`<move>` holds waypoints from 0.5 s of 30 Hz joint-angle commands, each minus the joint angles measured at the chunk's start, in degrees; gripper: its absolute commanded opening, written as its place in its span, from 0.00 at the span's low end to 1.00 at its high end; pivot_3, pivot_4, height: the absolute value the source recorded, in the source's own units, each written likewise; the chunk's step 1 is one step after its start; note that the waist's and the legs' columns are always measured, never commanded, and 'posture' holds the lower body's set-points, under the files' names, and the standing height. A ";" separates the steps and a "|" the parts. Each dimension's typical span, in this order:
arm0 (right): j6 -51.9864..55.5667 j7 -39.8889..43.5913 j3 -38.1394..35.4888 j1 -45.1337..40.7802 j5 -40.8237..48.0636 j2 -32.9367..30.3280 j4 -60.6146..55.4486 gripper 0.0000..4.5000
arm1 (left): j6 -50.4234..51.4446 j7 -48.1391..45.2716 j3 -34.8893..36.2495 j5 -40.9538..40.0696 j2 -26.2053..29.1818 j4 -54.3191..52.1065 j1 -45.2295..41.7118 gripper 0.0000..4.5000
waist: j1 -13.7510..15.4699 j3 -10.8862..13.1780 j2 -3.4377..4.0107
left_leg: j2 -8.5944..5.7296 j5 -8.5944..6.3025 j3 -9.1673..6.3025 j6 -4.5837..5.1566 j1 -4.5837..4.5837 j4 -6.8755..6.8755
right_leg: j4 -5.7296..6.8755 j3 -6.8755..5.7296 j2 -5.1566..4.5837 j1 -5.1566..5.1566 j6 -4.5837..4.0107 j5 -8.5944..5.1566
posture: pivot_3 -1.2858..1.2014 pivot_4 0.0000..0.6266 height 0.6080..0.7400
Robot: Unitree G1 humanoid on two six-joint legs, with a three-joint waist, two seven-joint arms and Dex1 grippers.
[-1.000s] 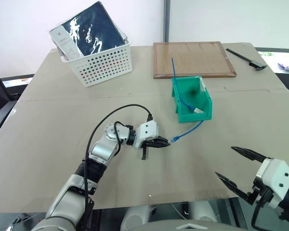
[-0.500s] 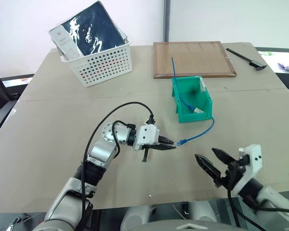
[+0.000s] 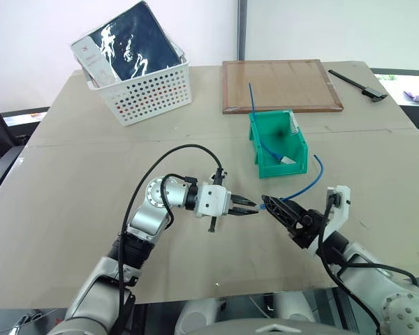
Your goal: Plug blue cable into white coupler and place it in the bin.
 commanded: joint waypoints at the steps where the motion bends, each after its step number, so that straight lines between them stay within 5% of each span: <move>1: -1.87 -1.49 0.99 -0.88 2.96 -0.13 -0.14 0.95 | -2.33 1.01 1.06 -0.11 -0.22 0.22 -1.68 0.02 | -0.06 0.00 0.00 | 0.00 0.00 0.01 0.00 0.00 0.00 | 0.00 0.01 0.00 0.00 0.00 0.00 | 0.52 0.24 1.00; 5: -2.61 -2.19 1.77 -1.64 3.70 -1.09 0.80 0.69 | -2.62 1.36 0.88 -0.13 0.00 0.38 -1.80 0.00 | -0.19 0.00 0.00 | 0.00 0.00 0.04 0.00 0.01 0.00 | -0.01 0.04 0.01 0.00 0.00 0.00 | 0.52 0.24 1.00; 11: -4.08 -2.46 2.22 -2.87 4.15 -1.74 2.04 0.05 | -2.14 1.48 0.78 -0.30 0.34 -0.65 -1.46 0.00 | -0.25 0.00 0.00 | 0.02 0.00 0.01 0.01 0.02 0.00 | 0.00 0.04 0.05 0.00 0.01 0.00 | 0.52 0.24 1.00; 15: -4.83 -2.22 2.39 -3.04 4.72 -2.44 2.10 0.01 | -1.59 1.72 0.69 -0.43 0.50 -1.18 -1.23 0.00 | -0.26 0.00 0.00 | 0.02 0.00 0.02 0.01 0.01 0.00 | 0.00 0.05 0.06 0.00 0.01 0.00 | 0.52 0.24 1.00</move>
